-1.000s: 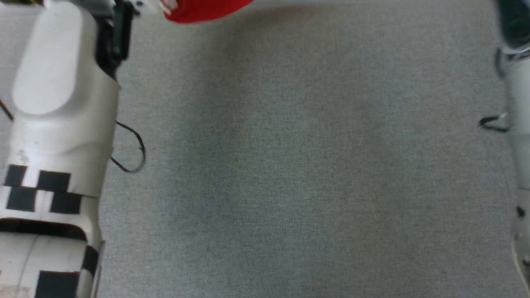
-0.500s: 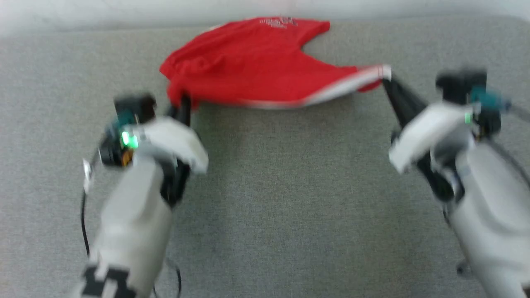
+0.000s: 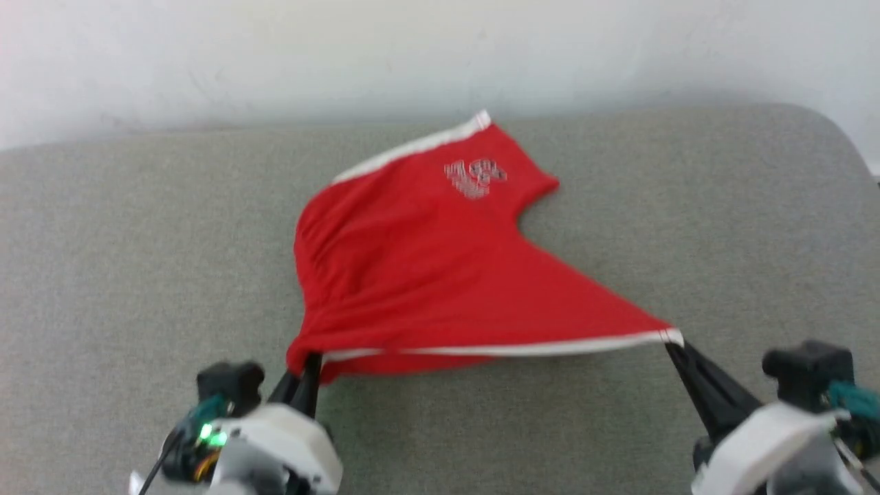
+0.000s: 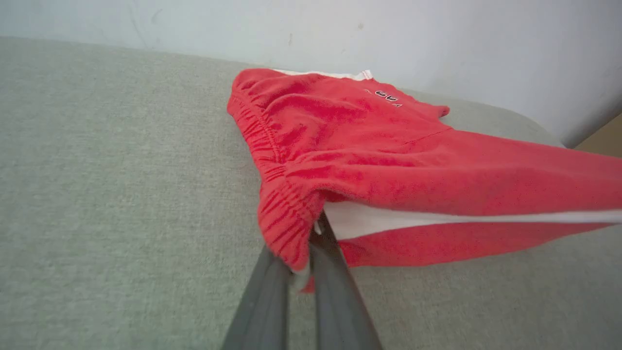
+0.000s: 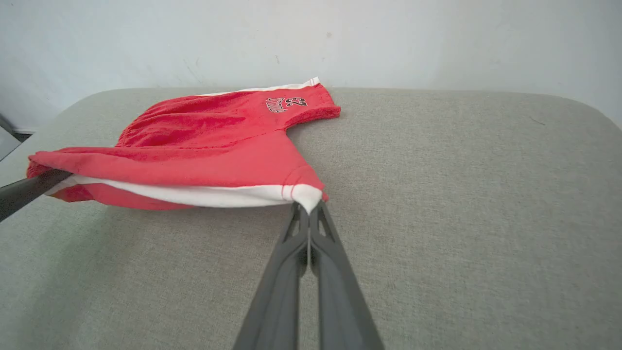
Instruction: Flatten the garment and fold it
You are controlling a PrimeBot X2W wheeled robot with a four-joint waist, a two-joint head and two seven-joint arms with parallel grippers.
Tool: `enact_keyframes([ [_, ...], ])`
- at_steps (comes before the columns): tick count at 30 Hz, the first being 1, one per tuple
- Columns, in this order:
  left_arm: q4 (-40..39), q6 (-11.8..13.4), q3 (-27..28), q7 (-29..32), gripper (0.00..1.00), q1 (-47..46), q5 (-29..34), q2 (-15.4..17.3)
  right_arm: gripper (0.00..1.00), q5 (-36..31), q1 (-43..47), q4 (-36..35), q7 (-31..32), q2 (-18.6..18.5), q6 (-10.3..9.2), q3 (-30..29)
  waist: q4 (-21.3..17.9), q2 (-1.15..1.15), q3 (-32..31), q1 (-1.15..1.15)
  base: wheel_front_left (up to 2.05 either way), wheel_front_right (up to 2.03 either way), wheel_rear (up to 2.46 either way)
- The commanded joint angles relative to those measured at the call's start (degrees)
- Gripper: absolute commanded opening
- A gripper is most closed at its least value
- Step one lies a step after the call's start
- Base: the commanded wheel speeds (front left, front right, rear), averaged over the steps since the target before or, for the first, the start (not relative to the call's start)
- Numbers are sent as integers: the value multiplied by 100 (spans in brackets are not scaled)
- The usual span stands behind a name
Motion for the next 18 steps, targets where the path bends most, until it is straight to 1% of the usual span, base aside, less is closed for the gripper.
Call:
enact_keyframes([
  [1, -487, 188, 47, 206, 0, 347, -27, 129, 0, -103, 263, -328, 177, 103, -5, -102, -64, -1, -182, 2, 0, 0, 0],
  [6, -2286, 782, 119, 1132, 0, 1481, -63, 500, 0, -321, 1107, -1382, 843, 425, -5, -360, -18, -1, -278, 2, 0, 0, 0],
  [10, -3342, 1063, 180, 1633, 0, 1952, -141, 662, 0, -384, 1426, -1979, 1205, 527, -5, -462, 41, -1, -285, 2, 0, 0, 0],
  [12, -3559, 1122, 240, 1736, 0, 1959, -149, 720, 0, -425, 1314, -2088, 1291, 473, -5, -464, 50, -1, -283, 2, 0, 0, 0],
  [14, -3603, 1097, 285, 1767, 0, 1813, -173, 749, 0, -492, 1016, -2050, 1304, 369, -5, -437, 67, -1, -220, 2, 0, 0, 0],
  [16, -3491, 1017, 319, 1764, 0, 1560, -232, 742, 0, -432, 548, -1818, 1288, 289, -5, -353, 82, -1, -158, 2, 0, 0, 0],
  [18, -3256, 902, 347, 1743, 0, 1233, -314, 714, 0, -326, -24, -1426, 1259, 224, -5, -286, 121, -1, -30, 2, 0, 0, 0],
])
